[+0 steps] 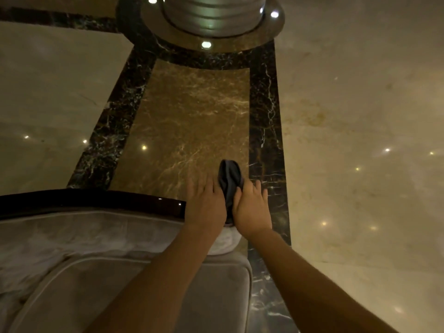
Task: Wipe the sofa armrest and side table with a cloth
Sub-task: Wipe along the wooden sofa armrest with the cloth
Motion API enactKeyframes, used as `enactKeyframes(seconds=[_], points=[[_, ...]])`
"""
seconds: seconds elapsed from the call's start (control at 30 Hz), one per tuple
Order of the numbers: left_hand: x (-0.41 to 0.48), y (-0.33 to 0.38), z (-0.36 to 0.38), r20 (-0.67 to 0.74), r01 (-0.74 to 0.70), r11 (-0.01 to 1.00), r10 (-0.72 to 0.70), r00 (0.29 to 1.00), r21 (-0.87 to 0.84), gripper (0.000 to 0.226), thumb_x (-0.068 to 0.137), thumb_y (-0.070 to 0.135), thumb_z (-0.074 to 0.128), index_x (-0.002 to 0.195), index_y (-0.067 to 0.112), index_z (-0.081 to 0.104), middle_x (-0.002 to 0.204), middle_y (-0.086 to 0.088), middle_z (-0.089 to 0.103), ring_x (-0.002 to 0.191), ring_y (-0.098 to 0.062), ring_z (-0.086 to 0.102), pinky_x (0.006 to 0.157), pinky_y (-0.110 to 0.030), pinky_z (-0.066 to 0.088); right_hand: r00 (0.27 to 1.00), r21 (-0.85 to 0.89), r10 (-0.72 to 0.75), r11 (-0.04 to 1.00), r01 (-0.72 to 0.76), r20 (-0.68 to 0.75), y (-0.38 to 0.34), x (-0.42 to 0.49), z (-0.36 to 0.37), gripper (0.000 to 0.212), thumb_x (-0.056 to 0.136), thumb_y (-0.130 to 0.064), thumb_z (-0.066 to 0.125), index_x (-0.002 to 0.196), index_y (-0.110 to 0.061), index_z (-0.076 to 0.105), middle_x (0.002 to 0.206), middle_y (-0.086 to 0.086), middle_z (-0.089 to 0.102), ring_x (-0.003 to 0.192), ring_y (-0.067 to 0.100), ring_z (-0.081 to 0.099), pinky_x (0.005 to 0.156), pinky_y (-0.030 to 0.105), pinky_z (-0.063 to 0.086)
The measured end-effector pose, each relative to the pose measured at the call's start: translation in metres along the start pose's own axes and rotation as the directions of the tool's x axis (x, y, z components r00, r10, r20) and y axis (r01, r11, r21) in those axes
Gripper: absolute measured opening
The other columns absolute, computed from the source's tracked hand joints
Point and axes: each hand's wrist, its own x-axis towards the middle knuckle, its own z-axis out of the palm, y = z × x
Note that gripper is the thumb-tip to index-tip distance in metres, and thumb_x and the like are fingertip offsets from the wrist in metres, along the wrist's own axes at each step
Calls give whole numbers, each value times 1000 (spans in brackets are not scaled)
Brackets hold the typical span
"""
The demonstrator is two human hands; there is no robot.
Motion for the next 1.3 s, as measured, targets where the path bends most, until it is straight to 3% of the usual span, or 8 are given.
enactKeyframes(seconds=[0.23,0.33,0.43,0.5,0.6,0.8,1.0,1.3], points=[[-62,21,29,-83,-33,999,31,996,-16,57,98,26,42,150,7,27,160,-15,23,148,-42,-5,118,-53,-6,964,82,219,969,-233,149,5,-65,5,39,98,-2,48,136,-6,39,130,17,59,110,26,61,91,36,55],[-108,37,18,-141,41,938,-95,985,-344,35,94,19,55,129,14,56,144,-10,49,139,-41,35,115,-47,32,964,181,129,968,-173,234,1,-102,-16,25,97,-5,50,123,-7,49,98,7,68,82,19,65,68,22,55],[-151,28,-10,184,287,175,-447,875,-942,23,98,19,49,79,20,63,83,-6,67,76,-26,65,59,-17,47,970,241,-40,970,-20,241,-8,-134,-35,25,91,2,55,115,-8,56,90,0,65,79,16,65,69,19,56],[-179,14,-24,511,373,-380,-383,770,-847,30,99,23,47,79,12,67,67,-7,66,64,-23,62,53,-26,45,946,321,-173,944,79,273,-21,-156,-53,38,89,0,63,123,-15,58,99,-5,64,85,5,62,72,12,54],[-236,-7,-48,492,239,-671,-214,844,-702,33,94,26,49,82,9,75,67,-11,68,55,-20,60,50,-28,46,849,577,-254,814,-71,463,-50,-184,-92,45,82,-12,78,119,-32,63,111,-3,67,96,18,70,74,23,59],[-407,-18,-90,263,6,-734,-235,936,-679,10,74,11,66,81,4,70,75,-19,57,63,-30,54,59,-38,48,579,709,-485,659,-251,656,-112,-275,-133,22,81,-19,79,99,-20,66,108,5,74,101,29,72,79,37,58],[-590,29,-95,181,-280,-739,-477,860,-613,67,74,2,64,139,10,50,139,-23,53,128,-44,47,111,-62,30,247,635,-604,770,-63,758,-137,-418,-135,62,71,-7,87,127,-7,62,121,20,71,114,37,67,100,53,53],[-880,224,-89,399,-567,-348,-916,38,-747,47,69,5,80,114,10,68,115,-19,71,104,-36,68,80,-45,59,-216,565,-564,823,-64,797,-82,-700,-144,22,87,4,66,107,-4,70,94,11,77,84,20,75,76,29,62]])
